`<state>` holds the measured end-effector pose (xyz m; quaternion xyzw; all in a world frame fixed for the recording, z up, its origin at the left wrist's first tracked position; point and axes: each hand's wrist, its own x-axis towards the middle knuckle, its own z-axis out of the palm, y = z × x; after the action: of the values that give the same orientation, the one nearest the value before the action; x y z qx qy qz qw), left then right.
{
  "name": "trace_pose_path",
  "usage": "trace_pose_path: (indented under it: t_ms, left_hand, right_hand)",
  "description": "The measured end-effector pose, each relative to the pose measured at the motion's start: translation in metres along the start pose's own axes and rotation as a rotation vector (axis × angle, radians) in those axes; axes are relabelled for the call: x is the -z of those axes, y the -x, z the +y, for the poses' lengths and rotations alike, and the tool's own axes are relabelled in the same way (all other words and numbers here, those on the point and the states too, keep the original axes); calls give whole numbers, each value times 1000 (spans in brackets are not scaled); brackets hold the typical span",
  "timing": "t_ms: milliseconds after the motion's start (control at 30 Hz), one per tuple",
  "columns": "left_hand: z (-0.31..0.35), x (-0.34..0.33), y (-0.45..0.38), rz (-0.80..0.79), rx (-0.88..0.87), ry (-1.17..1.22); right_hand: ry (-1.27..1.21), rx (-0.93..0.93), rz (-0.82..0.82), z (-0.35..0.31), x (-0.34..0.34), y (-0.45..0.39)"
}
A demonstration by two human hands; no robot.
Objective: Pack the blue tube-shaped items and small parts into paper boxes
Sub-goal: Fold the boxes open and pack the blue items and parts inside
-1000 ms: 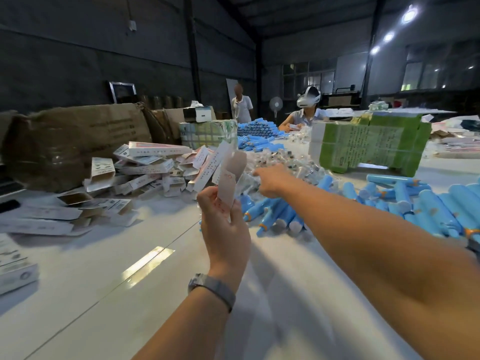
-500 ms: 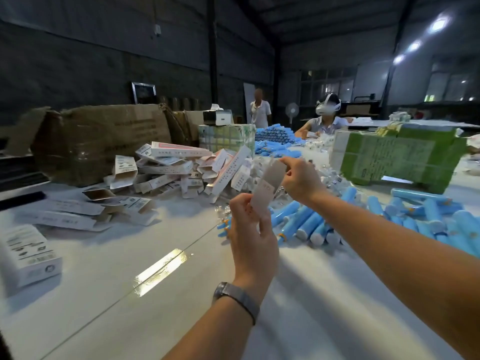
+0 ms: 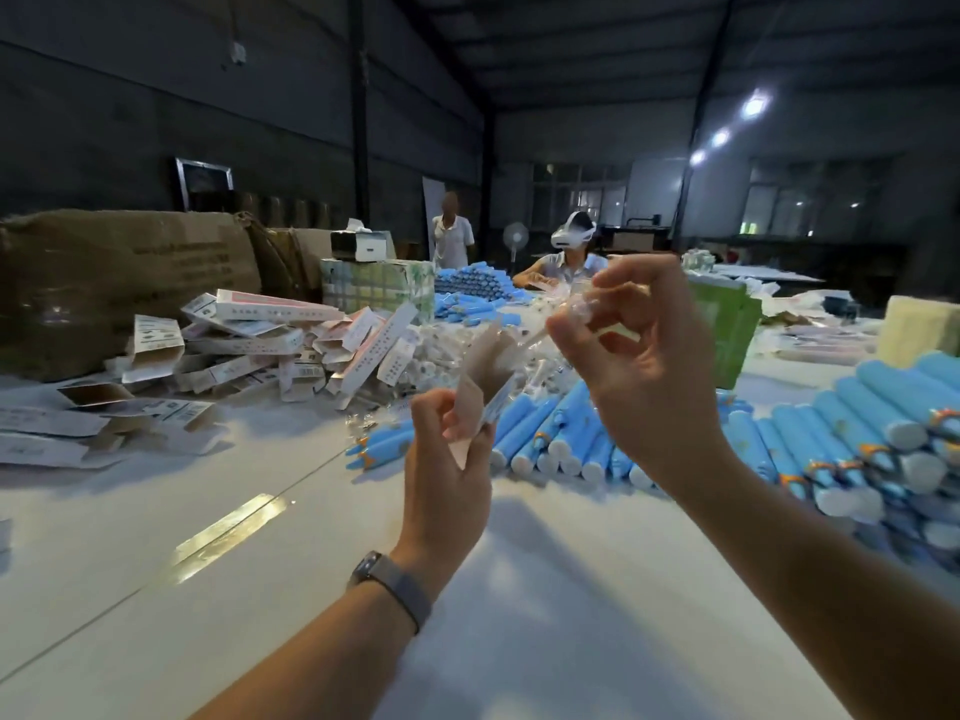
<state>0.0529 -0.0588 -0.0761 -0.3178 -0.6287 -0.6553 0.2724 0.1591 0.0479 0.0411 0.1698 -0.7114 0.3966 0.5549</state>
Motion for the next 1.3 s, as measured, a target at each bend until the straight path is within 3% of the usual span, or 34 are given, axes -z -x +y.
trace_pose_path:
  t_ms: [400, 500, 633, 733, 833, 967, 1100, 1300]
  left_hand:
    - [-5, 0, 0, -42, -35, -132]
    - [-1, 0, 2, -60, -43, -121]
    - [-2, 0, 3, -88, -23, -82]
    - [-5, 0, 2, -112, -19, -45]
    - [2, -3, 2, -173, 18, 93]
    - [5, -2, -1, -253, 103, 215]
    - [18, 5, -1, -333, 46, 291]
    - [27, 10, -3, -272, -11, 165]
  right_hand:
    - [562, 291, -197, 40, 0, 11]
    - [702, 280, -264, 42, 4, 13]
    - [752, 38, -594, 40, 5, 11]
    - [648, -66, -706, 41, 8, 8]
    - [363, -86, -571, 42, 7, 11]
    - [35, -271, -484, 44, 6, 13]
    - [-92, -311, -380, 47, 8, 14]
    - [-182, -387, -328, 47, -1, 26]
